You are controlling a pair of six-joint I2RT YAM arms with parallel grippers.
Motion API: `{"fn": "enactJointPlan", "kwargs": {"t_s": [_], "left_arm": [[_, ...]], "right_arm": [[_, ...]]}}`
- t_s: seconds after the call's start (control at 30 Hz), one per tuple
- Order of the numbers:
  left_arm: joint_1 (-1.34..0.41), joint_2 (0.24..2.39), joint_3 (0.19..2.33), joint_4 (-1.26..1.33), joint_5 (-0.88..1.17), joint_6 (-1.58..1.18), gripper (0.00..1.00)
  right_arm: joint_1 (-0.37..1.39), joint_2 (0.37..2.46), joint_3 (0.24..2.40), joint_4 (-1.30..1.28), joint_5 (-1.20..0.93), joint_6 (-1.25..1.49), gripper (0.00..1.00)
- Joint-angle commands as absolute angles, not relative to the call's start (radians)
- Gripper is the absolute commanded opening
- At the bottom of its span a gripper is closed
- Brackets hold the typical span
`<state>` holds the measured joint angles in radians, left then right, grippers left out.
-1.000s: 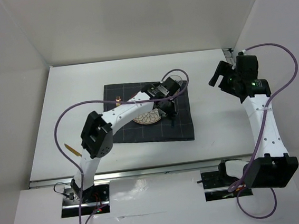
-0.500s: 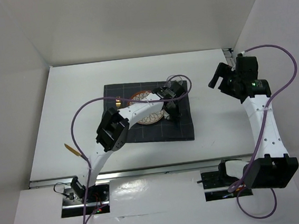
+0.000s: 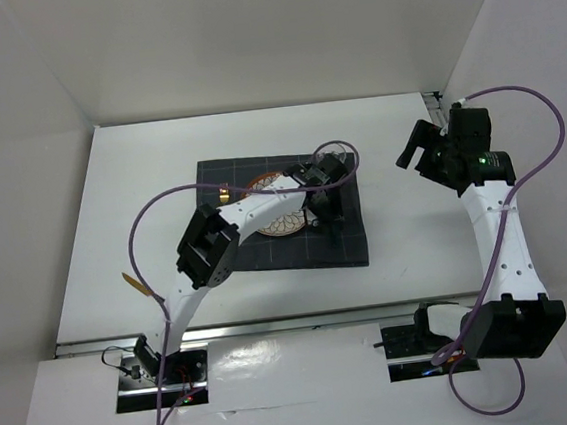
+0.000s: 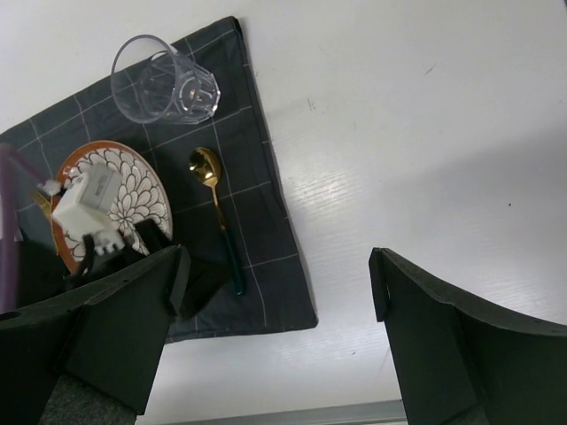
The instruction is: Set the dinner table for one person
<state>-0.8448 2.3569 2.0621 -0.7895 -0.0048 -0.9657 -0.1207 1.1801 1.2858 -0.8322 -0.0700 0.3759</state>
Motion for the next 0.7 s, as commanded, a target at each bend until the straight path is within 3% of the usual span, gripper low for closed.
{"fn": "enactJointPlan", "kwargs": {"t_s": [0.0, 0.23, 0.33, 0.4, 0.47, 0.67], "left_arm": [[-0.891, 2.147, 2.010, -0.841, -0.041, -0.919, 0.60], [-0.839, 1.524, 1.335, -0.906, -0.253, -1.093, 0.56], [-0.662, 1.221, 1.065, -1.024, -0.279, -1.205, 0.63], [-0.580, 1.131, 0.993, -1.043, -0.279, -1.216, 0.80], [-0.482, 1.069, 0.916, -1.055, -0.256, -1.200, 0.86], [-0.148, 1.096, 0.830, -0.996, -0.189, -1.043, 0.84]], "right_arm": [[-0.127, 1.146, 1.292, -0.836, -0.092, 0.365, 0.95], [-0.127, 1.124, 1.281, -0.816, -0.115, 0.365, 0.95], [-0.127, 1.114, 1.281, -0.816, -0.124, 0.356, 0.95], [-0.127, 1.105, 1.272, -0.816, -0.138, 0.356, 0.95], [-0.127, 1.104, 1.260, -0.807, -0.147, 0.356, 0.95], [-0.118, 1.104, 1.250, -0.795, -0.199, 0.356, 0.95]]}}
